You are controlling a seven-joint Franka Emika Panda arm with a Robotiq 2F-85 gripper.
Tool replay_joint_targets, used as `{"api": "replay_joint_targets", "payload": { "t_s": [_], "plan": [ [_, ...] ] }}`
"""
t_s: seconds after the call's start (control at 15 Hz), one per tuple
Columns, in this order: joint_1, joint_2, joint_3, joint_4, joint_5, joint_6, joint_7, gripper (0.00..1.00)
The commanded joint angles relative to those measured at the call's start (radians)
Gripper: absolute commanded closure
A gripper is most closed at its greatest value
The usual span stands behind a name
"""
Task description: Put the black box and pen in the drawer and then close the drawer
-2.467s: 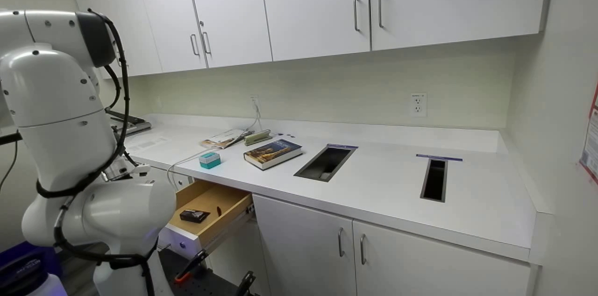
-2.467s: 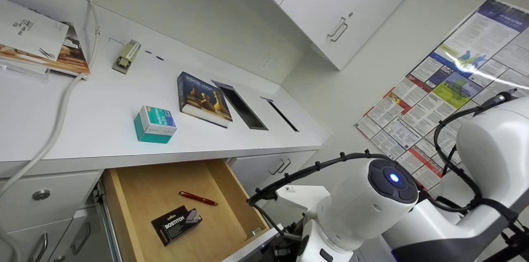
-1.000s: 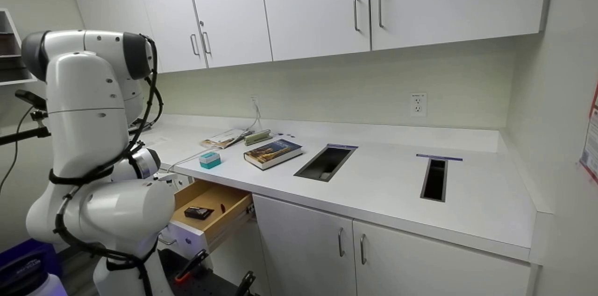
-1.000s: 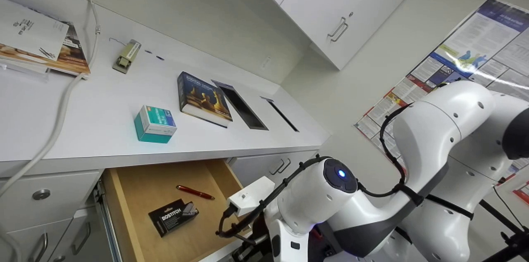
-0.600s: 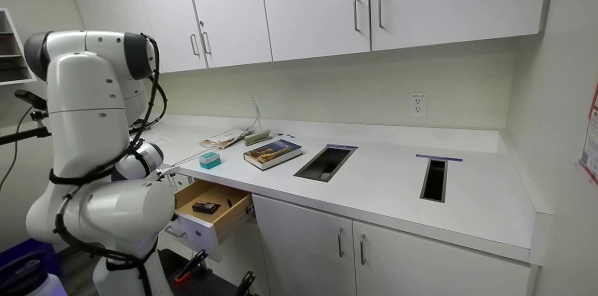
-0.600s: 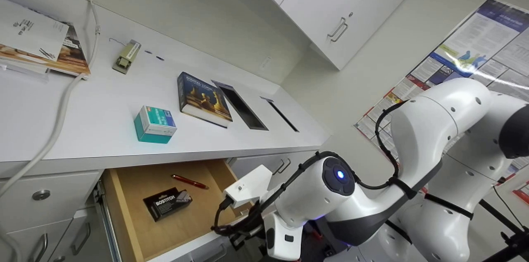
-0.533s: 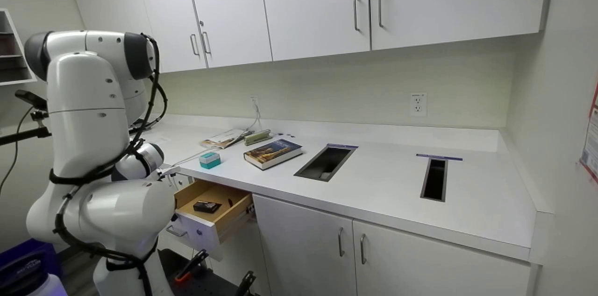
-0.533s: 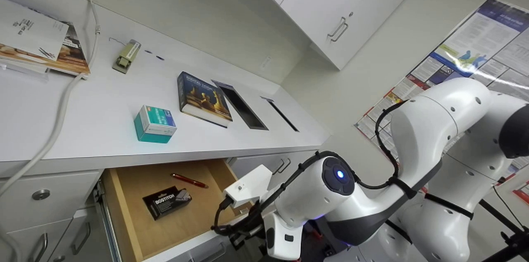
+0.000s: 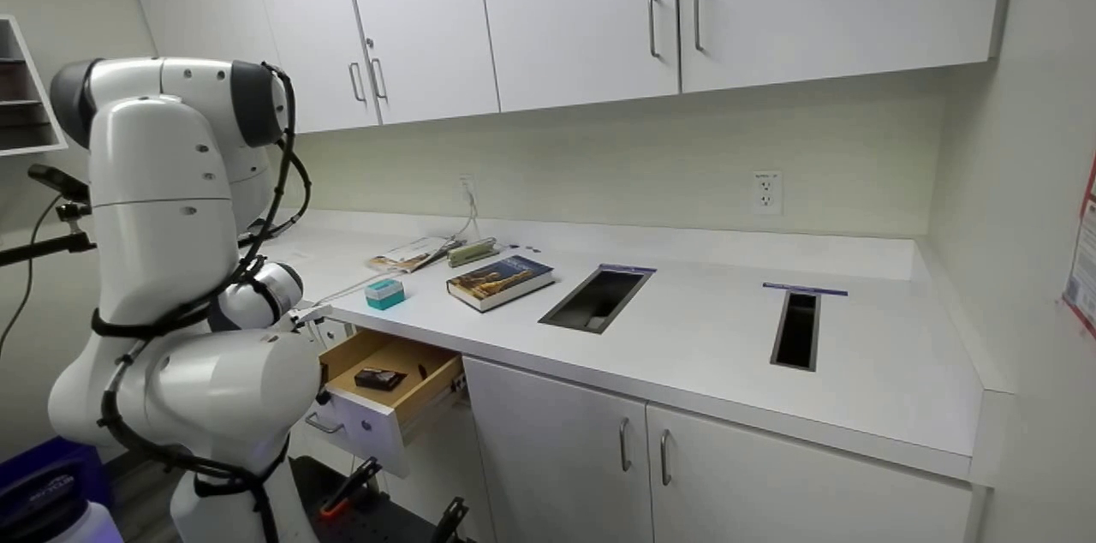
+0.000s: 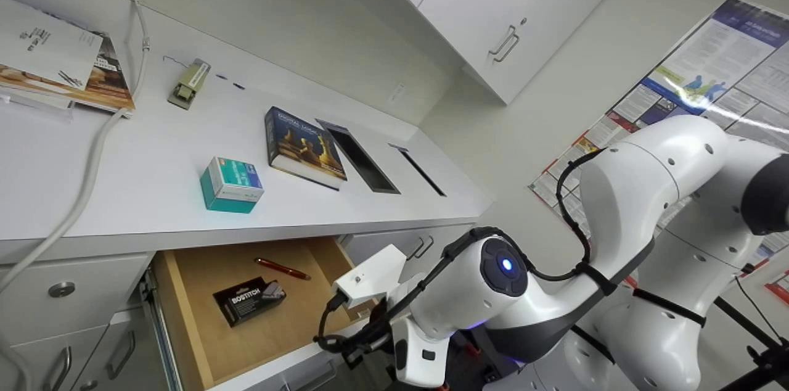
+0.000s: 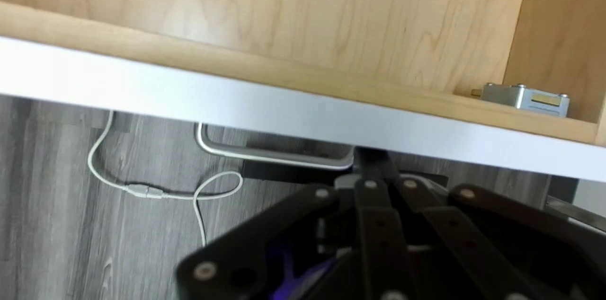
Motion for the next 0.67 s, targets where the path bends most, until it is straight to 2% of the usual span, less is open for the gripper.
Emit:
{"api": "replay_joint_targets", "payload": {
  "t_s": [0.0,0.33,0.6],
  "plan": [
    [-0.005,0.036,-0.057,0.039,-0.206,-0.017,0.195,1.0],
    [-0.036,0.109,-0.106,0.104,-0.558,-0.026,0.48,1.0],
    [-0.087,0.179,-0.118,0.175,-0.764,-0.019,0.606,1.0]
  ]
}}
